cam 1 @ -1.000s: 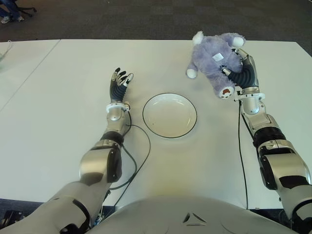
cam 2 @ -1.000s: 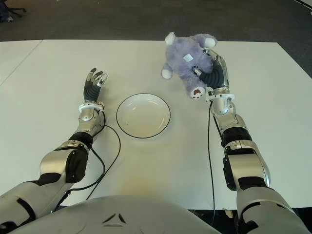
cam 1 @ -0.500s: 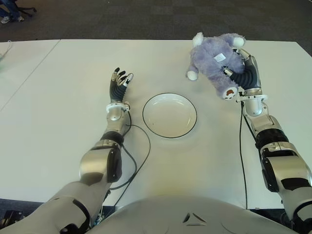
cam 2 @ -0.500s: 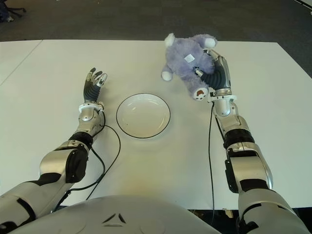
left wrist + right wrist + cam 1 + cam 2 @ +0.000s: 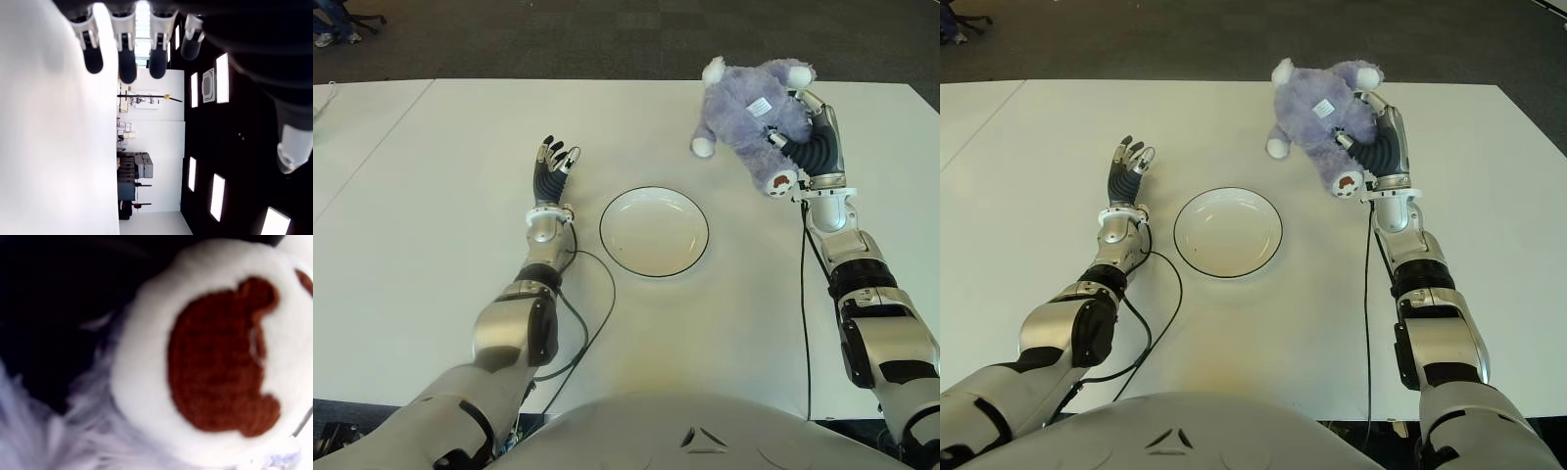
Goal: Put the doll into the plate.
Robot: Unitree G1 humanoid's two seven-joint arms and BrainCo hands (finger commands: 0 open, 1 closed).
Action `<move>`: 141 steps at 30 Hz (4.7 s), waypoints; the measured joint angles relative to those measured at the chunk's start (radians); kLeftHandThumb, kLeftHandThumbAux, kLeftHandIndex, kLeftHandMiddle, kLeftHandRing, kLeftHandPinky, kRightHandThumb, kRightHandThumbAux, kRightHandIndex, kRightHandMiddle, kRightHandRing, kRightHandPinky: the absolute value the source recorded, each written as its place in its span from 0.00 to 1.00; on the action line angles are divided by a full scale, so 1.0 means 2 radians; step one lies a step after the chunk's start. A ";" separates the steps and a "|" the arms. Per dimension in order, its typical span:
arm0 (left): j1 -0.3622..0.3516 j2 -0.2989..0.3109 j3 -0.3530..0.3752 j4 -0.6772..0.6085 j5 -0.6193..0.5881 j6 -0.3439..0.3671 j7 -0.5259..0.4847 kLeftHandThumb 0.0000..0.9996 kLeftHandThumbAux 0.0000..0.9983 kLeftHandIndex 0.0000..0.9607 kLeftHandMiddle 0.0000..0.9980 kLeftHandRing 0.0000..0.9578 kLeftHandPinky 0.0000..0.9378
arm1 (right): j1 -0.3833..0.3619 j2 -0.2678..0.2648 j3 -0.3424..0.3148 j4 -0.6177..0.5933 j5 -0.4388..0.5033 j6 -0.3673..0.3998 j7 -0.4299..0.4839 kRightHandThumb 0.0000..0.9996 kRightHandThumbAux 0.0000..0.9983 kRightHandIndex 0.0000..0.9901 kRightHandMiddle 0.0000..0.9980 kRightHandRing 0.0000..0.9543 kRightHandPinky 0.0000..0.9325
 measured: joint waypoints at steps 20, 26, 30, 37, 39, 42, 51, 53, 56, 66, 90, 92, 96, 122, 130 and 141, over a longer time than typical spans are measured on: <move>0.000 0.000 -0.003 0.000 0.002 0.001 0.006 0.00 0.52 0.09 0.17 0.18 0.18 | 0.049 0.020 -0.009 -0.134 -0.026 0.002 -0.001 0.69 0.73 0.44 0.87 0.91 0.92; 0.000 0.000 -0.004 0.000 0.004 0.001 0.007 0.00 0.53 0.10 0.18 0.19 0.19 | 0.053 0.021 -0.014 -0.176 -0.030 0.003 -0.001 0.69 0.73 0.44 0.87 0.91 0.92; 0.000 0.000 -0.004 0.000 0.005 0.001 0.008 0.00 0.53 0.10 0.18 0.19 0.19 | 0.060 0.023 -0.018 -0.206 -0.035 0.007 -0.001 0.69 0.73 0.44 0.87 0.91 0.92; 0.000 0.000 -0.005 0.000 0.005 0.001 0.009 0.00 0.53 0.09 0.17 0.18 0.18 | 0.083 0.037 -0.021 -0.259 -0.045 0.011 -0.001 0.70 0.72 0.44 0.86 0.91 0.91; 0.000 0.000 -0.005 0.000 0.005 0.001 0.009 0.00 0.53 0.09 0.17 0.18 0.19 | 0.090 0.043 -0.021 -0.271 -0.050 0.010 -0.001 0.70 0.72 0.44 0.86 0.91 0.91; 0.000 0.000 -0.004 0.000 0.004 0.001 0.009 0.00 0.53 0.10 0.17 0.19 0.20 | 0.099 0.053 -0.020 -0.281 -0.053 0.007 -0.001 0.70 0.72 0.44 0.86 0.90 0.91; 0.000 0.000 -0.002 0.000 0.003 0.001 0.005 0.00 0.52 0.10 0.18 0.19 0.20 | 0.105 0.065 -0.016 -0.280 -0.063 -0.028 -0.002 0.70 0.72 0.44 0.86 0.90 0.92; 0.000 0.000 -0.001 0.000 0.003 0.001 0.003 0.00 0.52 0.10 0.18 0.19 0.21 | 0.104 0.066 -0.011 -0.273 -0.063 -0.041 -0.002 0.70 0.72 0.44 0.86 0.90 0.92; 0.000 0.000 -0.001 0.000 0.002 0.001 0.001 0.00 0.52 0.11 0.18 0.19 0.20 | 0.104 0.068 -0.006 -0.263 -0.063 -0.056 -0.001 0.70 0.72 0.44 0.86 0.91 0.92; 0.000 0.000 -0.001 0.000 0.002 0.001 0.001 0.00 0.52 0.10 0.17 0.18 0.17 | 0.112 0.078 0.026 -0.240 -0.057 -0.095 0.026 0.70 0.72 0.44 0.87 0.91 0.92; 0.000 0.000 -0.001 0.000 0.002 0.001 0.002 0.00 0.53 0.11 0.17 0.18 0.19 | 0.201 0.072 0.075 -0.258 -0.047 -0.037 0.160 0.70 0.72 0.44 0.88 0.93 0.95; 0.000 0.000 -0.001 0.000 0.002 0.001 0.002 0.00 0.53 0.11 0.18 0.19 0.20 | 0.206 0.073 0.076 -0.261 -0.050 -0.028 0.161 0.70 0.72 0.44 0.88 0.93 0.95; 0.000 0.000 -0.002 0.000 0.002 0.001 0.002 0.00 0.54 0.11 0.18 0.20 0.20 | 0.211 0.077 0.078 -0.267 -0.059 -0.013 0.159 0.70 0.72 0.44 0.88 0.93 0.95; 0.002 -0.001 -0.007 0.001 0.010 0.003 0.016 0.00 0.57 0.12 0.19 0.21 0.22 | 0.222 0.067 0.116 -0.234 -0.017 -0.010 0.204 0.69 0.72 0.43 0.80 0.86 0.90; 0.002 -0.002 -0.007 0.001 0.011 0.003 0.017 0.00 0.56 0.11 0.19 0.21 0.20 | 0.218 0.062 0.123 -0.228 0.007 -0.008 0.231 0.68 0.73 0.42 0.80 0.86 0.89; 0.002 -0.002 -0.006 0.001 0.011 0.004 0.017 0.00 0.56 0.12 0.20 0.21 0.22 | 0.210 0.060 0.128 -0.213 0.012 0.004 0.239 0.16 0.62 0.04 0.13 0.14 0.12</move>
